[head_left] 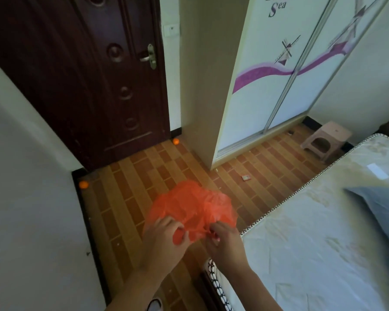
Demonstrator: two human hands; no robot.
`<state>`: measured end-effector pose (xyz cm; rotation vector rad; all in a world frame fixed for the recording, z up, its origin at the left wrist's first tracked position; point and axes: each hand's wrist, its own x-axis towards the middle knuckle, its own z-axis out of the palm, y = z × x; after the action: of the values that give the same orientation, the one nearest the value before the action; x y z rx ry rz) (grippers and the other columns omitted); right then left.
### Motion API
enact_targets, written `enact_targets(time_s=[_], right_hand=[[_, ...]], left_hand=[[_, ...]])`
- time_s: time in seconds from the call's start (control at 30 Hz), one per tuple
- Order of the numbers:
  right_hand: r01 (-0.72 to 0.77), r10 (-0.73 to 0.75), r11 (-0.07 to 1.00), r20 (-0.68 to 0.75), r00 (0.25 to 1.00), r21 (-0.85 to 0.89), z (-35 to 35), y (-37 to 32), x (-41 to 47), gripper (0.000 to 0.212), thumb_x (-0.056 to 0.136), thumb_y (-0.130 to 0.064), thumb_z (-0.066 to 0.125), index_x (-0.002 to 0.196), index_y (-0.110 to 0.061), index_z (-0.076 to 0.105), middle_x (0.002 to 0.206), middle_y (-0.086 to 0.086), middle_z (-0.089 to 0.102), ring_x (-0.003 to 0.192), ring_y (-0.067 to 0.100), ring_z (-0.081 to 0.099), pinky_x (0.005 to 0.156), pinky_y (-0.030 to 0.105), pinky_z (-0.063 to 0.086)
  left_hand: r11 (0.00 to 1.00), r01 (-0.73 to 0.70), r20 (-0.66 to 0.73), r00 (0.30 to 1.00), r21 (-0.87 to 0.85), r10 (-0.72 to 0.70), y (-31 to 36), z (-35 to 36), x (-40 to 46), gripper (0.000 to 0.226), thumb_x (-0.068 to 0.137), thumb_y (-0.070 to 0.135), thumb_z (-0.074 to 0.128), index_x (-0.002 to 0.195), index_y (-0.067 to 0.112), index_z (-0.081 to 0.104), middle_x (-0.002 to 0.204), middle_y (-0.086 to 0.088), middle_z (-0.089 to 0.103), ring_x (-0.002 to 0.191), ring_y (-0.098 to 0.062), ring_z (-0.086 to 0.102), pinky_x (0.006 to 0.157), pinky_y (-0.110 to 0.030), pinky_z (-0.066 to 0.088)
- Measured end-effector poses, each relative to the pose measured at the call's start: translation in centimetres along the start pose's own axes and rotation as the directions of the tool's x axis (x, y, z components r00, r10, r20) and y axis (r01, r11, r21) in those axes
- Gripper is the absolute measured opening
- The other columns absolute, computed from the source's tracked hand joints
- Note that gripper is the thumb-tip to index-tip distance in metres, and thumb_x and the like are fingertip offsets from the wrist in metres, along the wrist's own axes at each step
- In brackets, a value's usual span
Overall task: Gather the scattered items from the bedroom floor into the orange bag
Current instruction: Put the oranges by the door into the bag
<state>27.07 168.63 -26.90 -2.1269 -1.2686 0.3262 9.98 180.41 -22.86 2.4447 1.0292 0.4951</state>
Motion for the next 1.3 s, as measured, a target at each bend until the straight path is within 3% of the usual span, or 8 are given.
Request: enact_targets(time_s=[0.23,0.37,0.47,0.6,0.77,1.03,1.17,1.3], right_hand=[[0.171,-0.168,0.984,0.067,0.984,-0.047,-0.3,-1.9,0.1,0.024,0.074,-0.017,0.069,0.092,-0.031,0.063,0.081,-0.013,0.058,0.077,0.016,0.057,0.069,0.038,0.045],[0.153,-0.154,0.988,0.05,0.987,0.017,-0.7,-1.3,-0.6,0.025,0.073,-0.017,0.065,0.095,-0.029,0.069,0.083,-0.016,0.058,0.076,0.009,0.055,0.069,0.038,0.048],[0.132,-0.133,0.991,0.044,0.99,0.027,-1.5,-0.7,-0.9,0.028,0.074,-0.011,0.073,0.093,-0.032,0.067,0.082,-0.017,0.058,0.075,0.008,0.054,0.069,0.039,0.049],[0.077,-0.079,0.996,0.052,0.995,0.051,-2.7,0.6,-0.6,0.029,0.08,-0.009,0.075,0.098,-0.031,0.071,0.089,-0.018,0.063,0.076,0.003,0.058,0.071,0.034,0.05],[-0.047,0.038,0.988,0.057,0.998,0.149,-4.3,0.9,0.8,0.045,0.079,0.004,0.068,0.112,-0.026,0.076,0.086,-0.02,0.065,0.079,-0.004,0.062,0.063,0.004,0.041],[-0.175,0.203,0.896,-0.026,0.979,0.407,-4.7,-1.3,6.4,0.03,0.095,-0.009,0.062,0.115,-0.027,0.074,0.09,-0.015,0.074,0.077,0.004,0.069,0.067,0.017,0.052],[-0.128,0.158,0.905,-0.041,0.987,0.406,-3.2,-4.8,7.7,0.021,0.099,-0.016,0.062,0.112,-0.029,0.072,0.093,-0.017,0.073,0.082,-0.001,0.067,0.068,0.014,0.052],[-0.035,0.006,0.94,0.085,0.996,0.338,-0.6,-8.2,7.7,0.027,0.098,-0.012,0.062,0.11,-0.032,0.075,0.097,-0.018,0.071,0.088,-0.001,0.066,0.072,0.012,0.051]], left_hand=[[0.994,0.09,-0.062,0.994,0.068,-0.086,-3.5,-2.4,-1.2,0.015,0.093,0.039,0.058,0.104,0.035,0.068,0.105,0.023,0.058,0.1,0.001,0.052,0.084,-0.022,0.051],[0.984,0.091,0.326,0.935,0.154,-0.138,-6.0,-3.0,-1.2,0.054,0.083,0.02,0.059,0.132,0.043,0.059,0.132,0.026,0.045,0.126,-0.002,0.038,0.104,-0.025,0.044],[0.97,0.081,0.497,0.847,0.229,-0.188,-6.6,-2.4,-1.7,0.047,0.085,0.026,0.061,0.13,0.04,0.064,0.133,0.022,0.049,0.129,-0.006,0.041,0.103,-0.027,0.044],[0.972,0.136,0.321,0.927,0.194,-0.194,-6.5,-1.3,-2.0,0.012,0.086,0.029,0.065,0.09,0.04,0.065,0.103,0.024,0.056,0.102,-0.004,0.052,0.084,-0.025,0.05],[0.972,0.129,0.181,0.969,0.196,-0.165,-5.3,-1.8,-1.5,0.011,0.086,0.028,0.069,0.09,0.037,0.066,0.099,0.023,0.058,0.094,-0.003,0.05,0.081,-0.026,0.049],[0.966,0.136,0.022,0.989,0.218,-0.144,-6.5,-3.4,-4.5,0.018,0.079,0.018,0.078,0.088,0.031,0.069,0.096,0.018,0.063,0.094,-0.005,0.054,0.085,-0.027,0.045],[0.973,0.126,-0.085,0.99,0.195,-0.111,-8.8,-4.4,-5.5,0.016,0.08,0.019,0.08,0.092,0.025,0.071,0.097,0.013,0.065,0.095,-0.011,0.058,0.085,-0.031,0.049],[0.984,0.105,-0.148,0.985,0.141,-0.084,-10.6,-5.7,-4.4,0.015,0.088,0.029,0.064,0.1,0.023,0.071,0.103,0.01,0.066,0.1,-0.012,0.059,0.088,-0.033,0.051]])
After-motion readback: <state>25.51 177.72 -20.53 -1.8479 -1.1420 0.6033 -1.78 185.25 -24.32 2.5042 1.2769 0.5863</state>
